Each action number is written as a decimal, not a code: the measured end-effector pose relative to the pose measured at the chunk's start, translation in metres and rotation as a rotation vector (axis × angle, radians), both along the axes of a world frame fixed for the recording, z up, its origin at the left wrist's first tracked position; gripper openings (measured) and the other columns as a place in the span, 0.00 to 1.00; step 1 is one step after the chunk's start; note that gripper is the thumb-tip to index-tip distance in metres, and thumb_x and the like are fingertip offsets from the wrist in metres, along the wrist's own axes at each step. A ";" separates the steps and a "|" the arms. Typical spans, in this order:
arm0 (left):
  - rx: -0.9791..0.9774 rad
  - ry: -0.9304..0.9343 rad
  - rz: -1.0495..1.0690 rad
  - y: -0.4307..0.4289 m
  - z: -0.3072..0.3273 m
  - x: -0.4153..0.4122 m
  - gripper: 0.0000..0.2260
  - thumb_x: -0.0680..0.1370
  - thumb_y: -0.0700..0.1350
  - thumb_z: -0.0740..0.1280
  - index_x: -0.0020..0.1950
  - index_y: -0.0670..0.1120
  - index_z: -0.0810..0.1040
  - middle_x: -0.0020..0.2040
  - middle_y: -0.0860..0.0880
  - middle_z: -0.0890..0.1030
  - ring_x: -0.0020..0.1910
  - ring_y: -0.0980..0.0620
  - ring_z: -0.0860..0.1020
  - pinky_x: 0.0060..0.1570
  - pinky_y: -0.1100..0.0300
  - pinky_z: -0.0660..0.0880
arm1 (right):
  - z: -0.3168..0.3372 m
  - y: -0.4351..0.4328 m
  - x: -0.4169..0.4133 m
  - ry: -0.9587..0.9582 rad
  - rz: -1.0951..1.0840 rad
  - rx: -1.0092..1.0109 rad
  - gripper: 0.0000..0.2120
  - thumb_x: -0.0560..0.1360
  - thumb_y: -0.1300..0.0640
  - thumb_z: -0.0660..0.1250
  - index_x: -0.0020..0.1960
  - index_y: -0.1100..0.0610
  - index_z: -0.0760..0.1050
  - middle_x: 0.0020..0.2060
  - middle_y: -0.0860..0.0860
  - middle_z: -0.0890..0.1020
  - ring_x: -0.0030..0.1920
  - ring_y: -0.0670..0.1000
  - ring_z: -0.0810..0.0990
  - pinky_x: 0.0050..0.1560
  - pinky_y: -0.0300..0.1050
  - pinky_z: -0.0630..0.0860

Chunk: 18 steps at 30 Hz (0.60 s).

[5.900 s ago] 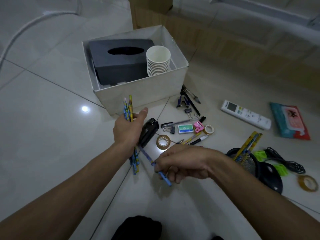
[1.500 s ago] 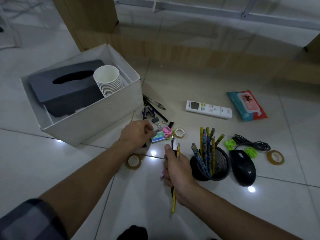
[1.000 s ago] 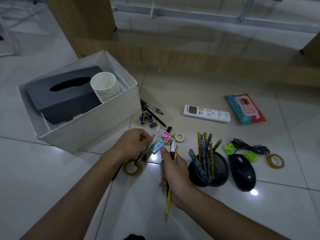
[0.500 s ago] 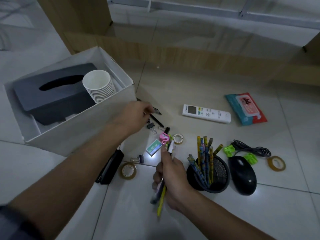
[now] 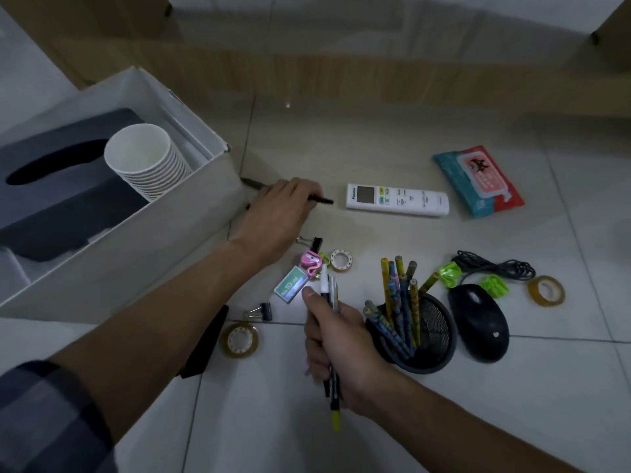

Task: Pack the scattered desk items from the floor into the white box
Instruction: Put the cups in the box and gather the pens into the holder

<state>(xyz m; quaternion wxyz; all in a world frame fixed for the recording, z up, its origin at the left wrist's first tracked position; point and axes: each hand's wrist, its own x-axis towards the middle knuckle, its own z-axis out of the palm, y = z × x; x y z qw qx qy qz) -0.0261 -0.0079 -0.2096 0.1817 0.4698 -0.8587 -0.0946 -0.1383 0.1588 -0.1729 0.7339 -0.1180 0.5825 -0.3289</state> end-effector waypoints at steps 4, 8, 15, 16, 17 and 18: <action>-0.106 -0.128 0.034 -0.013 0.008 -0.010 0.13 0.80 0.40 0.61 0.64 0.43 0.73 0.56 0.41 0.76 0.51 0.40 0.74 0.46 0.46 0.72 | -0.004 -0.005 0.005 -0.051 -0.082 0.032 0.15 0.78 0.45 0.66 0.42 0.52 0.63 0.24 0.46 0.63 0.22 0.47 0.57 0.22 0.36 0.56; 0.141 -0.599 0.139 -0.023 0.001 -0.008 0.24 0.72 0.33 0.67 0.66 0.44 0.68 0.63 0.41 0.70 0.61 0.40 0.69 0.54 0.48 0.70 | -0.003 -0.006 0.009 -0.042 -0.081 0.017 0.15 0.79 0.45 0.66 0.43 0.52 0.63 0.25 0.47 0.64 0.22 0.47 0.58 0.22 0.36 0.57; -0.094 -0.259 0.085 -0.015 0.001 -0.013 0.13 0.79 0.36 0.61 0.64 0.43 0.73 0.57 0.41 0.76 0.54 0.39 0.73 0.51 0.46 0.69 | 0.004 -0.001 0.008 -0.003 -0.123 -0.008 0.14 0.79 0.47 0.66 0.41 0.52 0.65 0.25 0.47 0.63 0.22 0.47 0.58 0.22 0.38 0.56; -0.112 -0.122 0.107 -0.011 0.011 -0.018 0.12 0.81 0.38 0.59 0.63 0.42 0.73 0.56 0.40 0.77 0.52 0.39 0.74 0.49 0.46 0.71 | 0.005 0.000 0.008 0.012 -0.157 -0.009 0.14 0.79 0.48 0.66 0.41 0.52 0.64 0.24 0.47 0.62 0.22 0.46 0.58 0.22 0.38 0.56; -0.113 0.027 0.136 -0.005 0.024 -0.023 0.12 0.82 0.39 0.57 0.63 0.40 0.74 0.55 0.40 0.77 0.50 0.41 0.75 0.47 0.48 0.72 | 0.006 0.000 0.008 0.029 -0.193 -0.016 0.15 0.79 0.47 0.67 0.41 0.51 0.64 0.24 0.47 0.62 0.21 0.47 0.57 0.23 0.38 0.55; -0.100 0.178 0.166 0.003 0.038 -0.027 0.12 0.83 0.40 0.56 0.62 0.39 0.74 0.53 0.41 0.77 0.48 0.44 0.75 0.46 0.52 0.71 | 0.006 0.000 0.009 0.058 -0.217 -0.028 0.15 0.78 0.46 0.67 0.41 0.51 0.64 0.23 0.47 0.62 0.21 0.47 0.57 0.23 0.39 0.55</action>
